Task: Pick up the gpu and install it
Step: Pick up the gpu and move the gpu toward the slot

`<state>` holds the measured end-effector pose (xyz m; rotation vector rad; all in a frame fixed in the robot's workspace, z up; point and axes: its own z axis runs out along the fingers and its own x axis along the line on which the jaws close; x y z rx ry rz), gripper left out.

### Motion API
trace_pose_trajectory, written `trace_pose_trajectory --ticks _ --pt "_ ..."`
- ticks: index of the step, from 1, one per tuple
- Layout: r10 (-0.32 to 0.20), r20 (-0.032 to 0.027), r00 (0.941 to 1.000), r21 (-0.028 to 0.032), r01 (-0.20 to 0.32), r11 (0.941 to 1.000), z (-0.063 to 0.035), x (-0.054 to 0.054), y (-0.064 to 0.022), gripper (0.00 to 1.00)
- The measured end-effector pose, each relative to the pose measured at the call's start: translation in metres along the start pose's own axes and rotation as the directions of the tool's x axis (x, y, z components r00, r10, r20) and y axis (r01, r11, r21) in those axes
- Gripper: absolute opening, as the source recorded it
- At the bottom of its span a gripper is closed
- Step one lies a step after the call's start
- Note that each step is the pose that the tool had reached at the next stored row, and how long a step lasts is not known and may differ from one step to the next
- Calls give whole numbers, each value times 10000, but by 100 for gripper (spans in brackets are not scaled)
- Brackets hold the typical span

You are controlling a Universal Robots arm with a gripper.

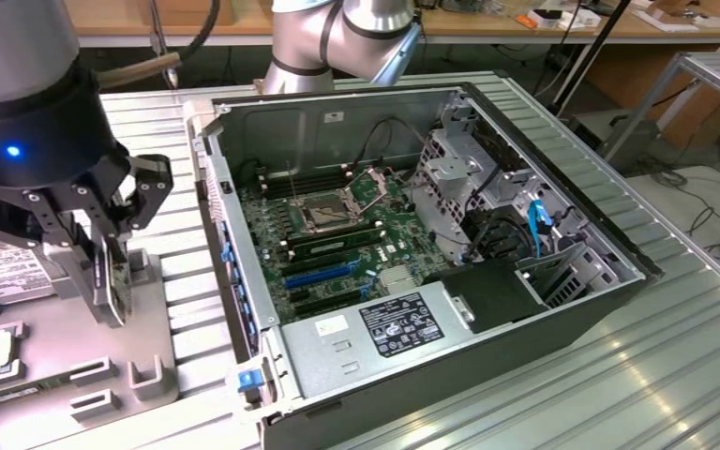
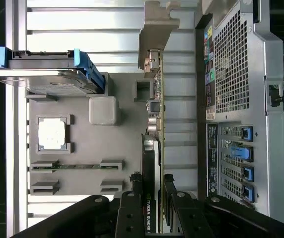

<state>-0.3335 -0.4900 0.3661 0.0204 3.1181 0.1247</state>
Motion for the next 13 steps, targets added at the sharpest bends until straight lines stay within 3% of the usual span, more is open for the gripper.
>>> trace_pose_trajectory --ticks 7,13 --pt "0 -1 10000 -12 0 10000 -375 -8 30 27" --pt "0 0 10000 -24 0 10000 -605 -13 48 27"
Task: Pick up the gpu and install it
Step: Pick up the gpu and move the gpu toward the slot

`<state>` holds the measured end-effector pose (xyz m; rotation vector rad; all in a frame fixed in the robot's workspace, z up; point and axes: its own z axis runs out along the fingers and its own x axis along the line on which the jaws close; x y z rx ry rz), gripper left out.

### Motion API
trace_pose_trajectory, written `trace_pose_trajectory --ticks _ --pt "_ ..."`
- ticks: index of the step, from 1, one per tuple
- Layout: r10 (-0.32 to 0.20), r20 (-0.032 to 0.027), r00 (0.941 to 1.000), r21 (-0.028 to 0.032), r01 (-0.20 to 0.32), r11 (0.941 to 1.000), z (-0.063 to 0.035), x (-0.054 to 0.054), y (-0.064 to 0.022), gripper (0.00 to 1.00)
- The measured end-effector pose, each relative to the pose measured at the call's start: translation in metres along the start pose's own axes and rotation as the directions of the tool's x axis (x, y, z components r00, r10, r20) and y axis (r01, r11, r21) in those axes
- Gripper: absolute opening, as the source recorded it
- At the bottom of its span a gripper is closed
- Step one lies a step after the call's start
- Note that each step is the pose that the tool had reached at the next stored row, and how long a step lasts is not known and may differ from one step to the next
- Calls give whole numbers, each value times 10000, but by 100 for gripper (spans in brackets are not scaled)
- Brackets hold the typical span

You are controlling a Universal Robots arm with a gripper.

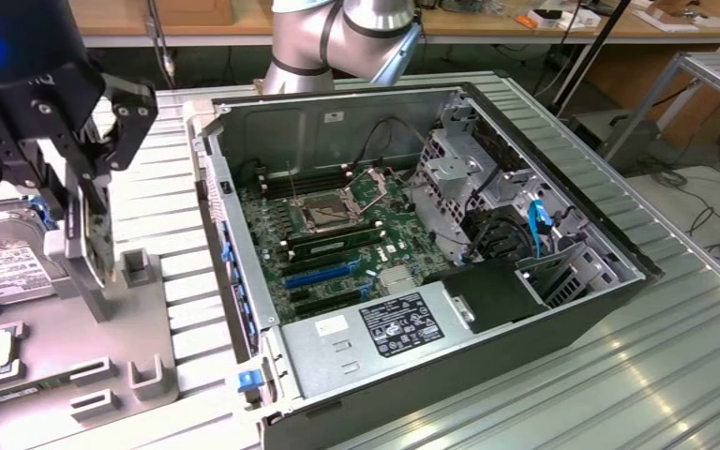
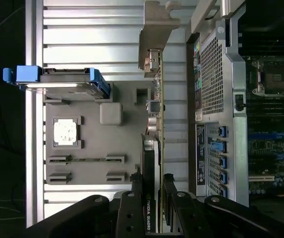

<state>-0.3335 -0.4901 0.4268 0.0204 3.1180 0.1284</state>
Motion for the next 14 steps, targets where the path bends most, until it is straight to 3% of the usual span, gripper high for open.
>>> trace_pose_trajectory --ticks 5,14 --pt "1 -2 10000 -14 -1 10000 -263 -5 22 27" --pt "8 0 10000 -24 -8 10000 -264 -18 22 27"
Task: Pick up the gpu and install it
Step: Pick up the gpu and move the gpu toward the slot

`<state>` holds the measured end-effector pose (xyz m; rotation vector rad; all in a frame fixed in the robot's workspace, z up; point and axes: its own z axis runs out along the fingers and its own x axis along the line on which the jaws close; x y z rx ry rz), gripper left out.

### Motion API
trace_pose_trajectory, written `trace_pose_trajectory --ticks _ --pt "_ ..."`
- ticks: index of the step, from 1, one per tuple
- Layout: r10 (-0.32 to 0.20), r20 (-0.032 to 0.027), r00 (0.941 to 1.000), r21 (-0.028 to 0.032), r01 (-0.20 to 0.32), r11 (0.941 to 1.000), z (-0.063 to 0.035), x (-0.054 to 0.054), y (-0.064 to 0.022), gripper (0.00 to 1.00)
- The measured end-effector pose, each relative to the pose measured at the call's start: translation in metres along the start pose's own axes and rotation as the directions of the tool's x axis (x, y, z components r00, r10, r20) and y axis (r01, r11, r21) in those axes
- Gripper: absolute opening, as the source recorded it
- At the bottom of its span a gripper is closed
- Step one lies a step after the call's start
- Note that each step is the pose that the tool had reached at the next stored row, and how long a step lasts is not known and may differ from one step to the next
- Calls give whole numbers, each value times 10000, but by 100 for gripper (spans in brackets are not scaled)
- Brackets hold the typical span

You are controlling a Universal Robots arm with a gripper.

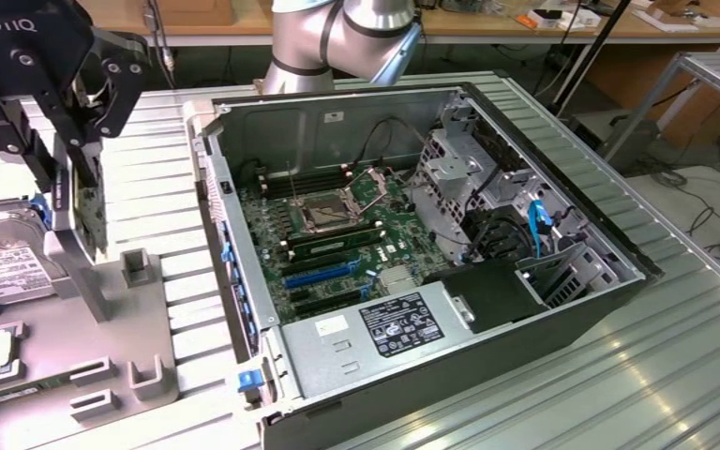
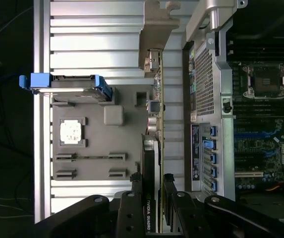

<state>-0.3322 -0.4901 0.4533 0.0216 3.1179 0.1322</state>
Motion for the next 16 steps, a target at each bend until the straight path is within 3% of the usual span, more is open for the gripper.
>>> trace_pose_trajectory --ticks 16 --pt "2 0 10000 0 -2 10000 6 -233 4 27"
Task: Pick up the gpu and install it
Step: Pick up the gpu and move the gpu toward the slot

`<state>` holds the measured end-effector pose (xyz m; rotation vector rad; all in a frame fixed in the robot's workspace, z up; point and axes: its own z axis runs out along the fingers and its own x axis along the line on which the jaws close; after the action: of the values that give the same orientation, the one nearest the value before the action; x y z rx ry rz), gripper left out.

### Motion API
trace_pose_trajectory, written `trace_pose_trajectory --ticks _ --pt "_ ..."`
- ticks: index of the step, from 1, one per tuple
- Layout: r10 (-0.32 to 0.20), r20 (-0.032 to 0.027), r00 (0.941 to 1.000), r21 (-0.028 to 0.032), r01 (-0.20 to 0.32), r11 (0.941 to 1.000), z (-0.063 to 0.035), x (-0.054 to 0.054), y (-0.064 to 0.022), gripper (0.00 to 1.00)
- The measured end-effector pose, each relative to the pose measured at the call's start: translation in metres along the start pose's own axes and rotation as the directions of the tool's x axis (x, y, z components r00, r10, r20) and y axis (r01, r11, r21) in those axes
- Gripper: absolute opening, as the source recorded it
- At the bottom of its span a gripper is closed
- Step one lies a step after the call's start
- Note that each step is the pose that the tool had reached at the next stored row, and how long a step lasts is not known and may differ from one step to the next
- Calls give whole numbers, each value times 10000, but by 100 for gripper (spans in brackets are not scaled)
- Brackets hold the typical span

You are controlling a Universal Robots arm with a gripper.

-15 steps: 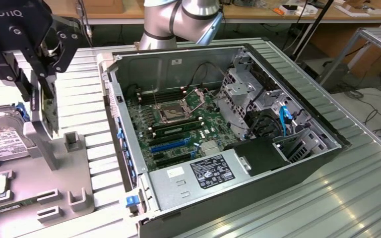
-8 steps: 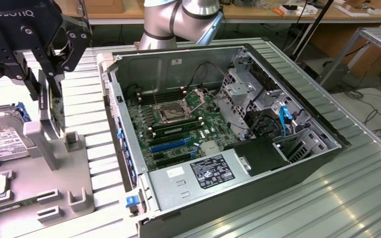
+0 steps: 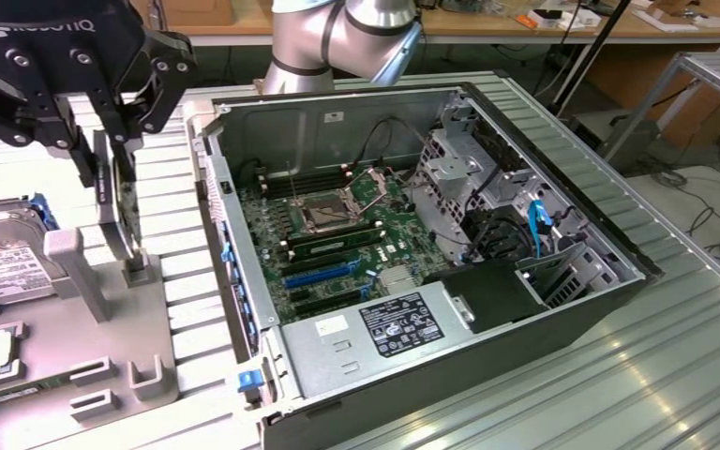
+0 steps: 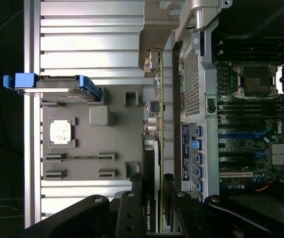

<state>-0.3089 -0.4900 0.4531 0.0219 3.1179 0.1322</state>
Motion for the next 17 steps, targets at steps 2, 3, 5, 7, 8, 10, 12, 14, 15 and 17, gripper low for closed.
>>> trace_pose_trajectory --ticks 2,3,5,7,8,10,12,14,15,17 --pt "-1 0 10000 0 1 10000 2 -80 1 27" --pt "-1 1 10000 -1 1 10000 3 -100 1 27" --pt "-1 0 10000 0 1 10000 4 -149 2 27" --pt "0 1 10000 0 0 10000 5 -199 2 27" --pt "0 1 10000 -1 0 10000 6 -226 3 27" --pt "0 0 10000 0 0 10000 6 -262 3 27" --pt "-1 1 10000 0 1 10000 7 -296 4 27" --pt "0 1 10000 -1 0 10000 9 -323 4 27" --pt "0 0 10000 0 0 10000 9 -349 4 27" --pt "-1 0 10000 0 1 10000 9 -377 5 27"
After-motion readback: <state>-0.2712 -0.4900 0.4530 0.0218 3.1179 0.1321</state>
